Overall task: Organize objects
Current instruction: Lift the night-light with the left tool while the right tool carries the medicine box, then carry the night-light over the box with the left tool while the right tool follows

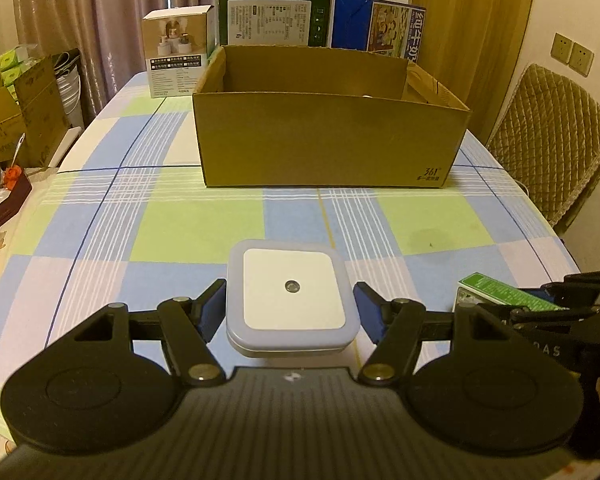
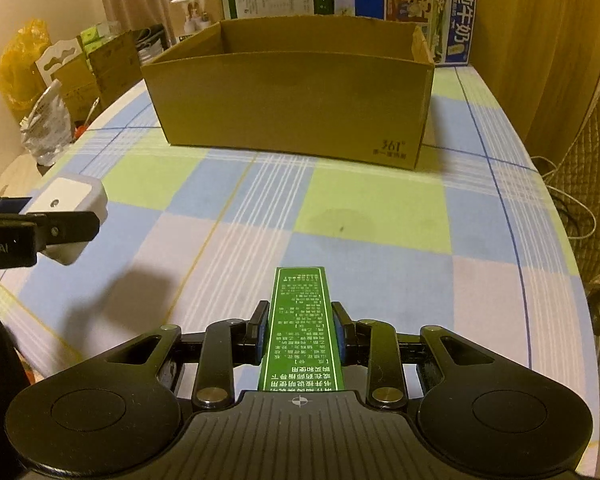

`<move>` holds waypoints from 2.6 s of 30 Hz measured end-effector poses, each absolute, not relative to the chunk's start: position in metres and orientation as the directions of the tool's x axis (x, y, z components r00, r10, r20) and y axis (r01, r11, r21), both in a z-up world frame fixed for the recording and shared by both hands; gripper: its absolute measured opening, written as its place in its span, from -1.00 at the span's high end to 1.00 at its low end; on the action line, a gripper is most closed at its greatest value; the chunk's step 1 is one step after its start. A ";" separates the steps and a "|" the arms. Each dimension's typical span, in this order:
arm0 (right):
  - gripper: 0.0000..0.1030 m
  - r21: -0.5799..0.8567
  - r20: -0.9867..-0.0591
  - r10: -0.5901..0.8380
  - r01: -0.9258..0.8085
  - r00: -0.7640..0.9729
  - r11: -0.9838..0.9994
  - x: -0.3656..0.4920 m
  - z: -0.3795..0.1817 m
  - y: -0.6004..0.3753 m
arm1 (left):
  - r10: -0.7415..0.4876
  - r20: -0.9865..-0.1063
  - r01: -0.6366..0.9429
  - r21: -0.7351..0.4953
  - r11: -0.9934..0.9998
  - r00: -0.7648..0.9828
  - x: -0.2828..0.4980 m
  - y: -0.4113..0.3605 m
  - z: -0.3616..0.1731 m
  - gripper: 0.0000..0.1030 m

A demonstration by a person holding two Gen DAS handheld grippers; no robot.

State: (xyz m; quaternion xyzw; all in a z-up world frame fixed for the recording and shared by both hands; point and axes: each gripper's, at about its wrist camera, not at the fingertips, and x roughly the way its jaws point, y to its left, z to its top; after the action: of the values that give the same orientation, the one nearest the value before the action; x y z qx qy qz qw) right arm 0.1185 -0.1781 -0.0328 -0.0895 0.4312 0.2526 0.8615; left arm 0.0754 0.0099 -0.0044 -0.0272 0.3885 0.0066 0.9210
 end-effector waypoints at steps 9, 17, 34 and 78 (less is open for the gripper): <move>0.46 0.032 -0.836 0.319 -0.541 0.447 0.841 0.111 -0.053 -0.176 | -0.014 -0.722 -0.029 -0.047 0.999 0.692 0.076 0.009 -0.008 -0.23; 0.47 0.034 -0.864 0.293 -0.534 0.409 0.845 0.115 -0.062 -0.173 | -0.017 -0.729 -0.025 -0.047 0.999 0.684 0.077 0.007 -0.011 -0.23; 0.47 0.070 -0.773 0.371 -0.513 0.514 0.855 0.135 0.002 -0.177 | -0.027 -0.699 0.017 -0.021 1.000 0.714 0.097 -0.005 0.016 -0.23; 0.47 0.076 -0.685 0.430 -0.530 0.588 0.845 0.337 0.140 -0.130 | -0.118 -0.673 0.111 -0.054 0.992 0.730 0.294 0.025 0.129 -0.23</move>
State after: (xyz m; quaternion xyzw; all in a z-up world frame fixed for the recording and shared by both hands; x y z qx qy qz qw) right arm 0.3369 -0.1301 0.1403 -0.0684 0.3650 0.2702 0.8883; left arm 0.2937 0.0245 0.1290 -0.0052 0.3619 -0.0615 0.9302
